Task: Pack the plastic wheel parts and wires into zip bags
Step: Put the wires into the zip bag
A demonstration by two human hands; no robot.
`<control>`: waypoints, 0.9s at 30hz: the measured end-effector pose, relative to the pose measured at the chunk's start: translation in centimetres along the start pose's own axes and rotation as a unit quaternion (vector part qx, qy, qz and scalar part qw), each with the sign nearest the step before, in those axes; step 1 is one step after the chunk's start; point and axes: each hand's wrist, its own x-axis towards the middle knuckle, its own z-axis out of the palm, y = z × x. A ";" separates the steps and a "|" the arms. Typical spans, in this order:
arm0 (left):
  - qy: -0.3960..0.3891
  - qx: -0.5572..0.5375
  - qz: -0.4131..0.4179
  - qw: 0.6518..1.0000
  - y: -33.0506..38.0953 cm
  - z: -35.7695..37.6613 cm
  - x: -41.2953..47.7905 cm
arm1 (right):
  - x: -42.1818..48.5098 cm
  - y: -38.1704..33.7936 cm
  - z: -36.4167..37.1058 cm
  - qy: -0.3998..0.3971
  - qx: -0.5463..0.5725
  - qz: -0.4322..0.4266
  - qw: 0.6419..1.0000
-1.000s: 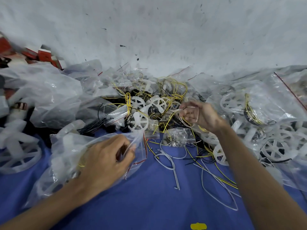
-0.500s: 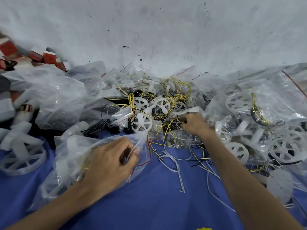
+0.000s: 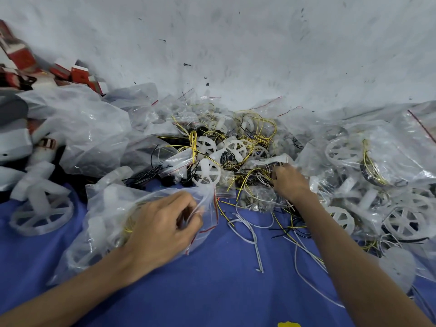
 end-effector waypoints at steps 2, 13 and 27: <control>-0.002 -0.001 -0.005 1.000 0.0 -0.1 0.0 | -0.3 0.0 0.4 0.039 0.020 -0.005 0.999; -0.001 -0.008 -0.005 1.000 -0.2 0.1 -0.2 | -1.1 0.9 -0.7 0.122 0.533 0.005 0.837; 0.007 -0.012 0.006 1.000 -0.4 0.2 -0.1 | -1.0 1.1 -4.3 -0.016 0.688 0.037 0.724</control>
